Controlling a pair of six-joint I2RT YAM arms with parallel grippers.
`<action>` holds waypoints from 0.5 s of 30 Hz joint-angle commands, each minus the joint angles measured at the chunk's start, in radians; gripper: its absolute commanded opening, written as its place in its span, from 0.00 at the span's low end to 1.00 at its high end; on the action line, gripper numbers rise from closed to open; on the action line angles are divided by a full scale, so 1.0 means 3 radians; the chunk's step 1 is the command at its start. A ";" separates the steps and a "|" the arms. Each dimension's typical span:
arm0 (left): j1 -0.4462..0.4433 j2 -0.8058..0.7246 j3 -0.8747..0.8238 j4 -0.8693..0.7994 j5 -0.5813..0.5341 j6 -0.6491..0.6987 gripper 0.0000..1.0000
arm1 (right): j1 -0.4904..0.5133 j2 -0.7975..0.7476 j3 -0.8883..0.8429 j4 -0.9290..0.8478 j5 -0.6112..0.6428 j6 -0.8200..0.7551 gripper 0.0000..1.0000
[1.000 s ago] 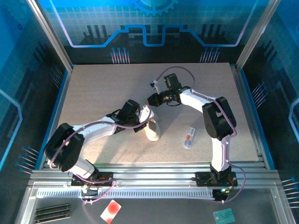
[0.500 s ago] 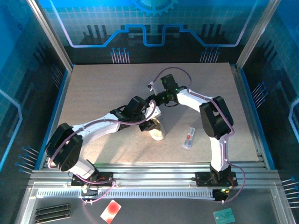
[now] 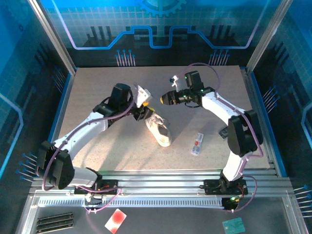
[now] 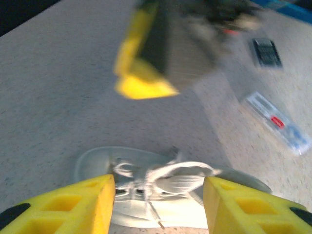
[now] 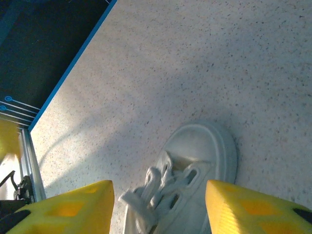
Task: Tie the shoes
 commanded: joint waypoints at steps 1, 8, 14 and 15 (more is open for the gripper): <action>0.0244 0.0191 0.0018 0.0115 0.0299 -0.0331 0.48 | 0.0104 -0.0338 -0.0329 -0.0189 0.0212 -0.0091 0.53; 0.0335 0.0985 0.0708 -0.0311 0.0419 -0.0695 0.46 | 0.0476 -0.0778 -0.0979 -0.0092 0.0643 -0.0047 0.55; 0.0269 0.1422 0.1046 -0.0450 0.0288 -0.1529 0.46 | 0.0692 -0.0680 -0.1013 0.0007 0.0725 0.0080 0.56; 0.0238 0.1441 0.1048 -0.0453 0.0239 -0.1626 0.46 | 0.0711 -0.0654 -0.1001 0.0017 0.0733 0.0081 0.56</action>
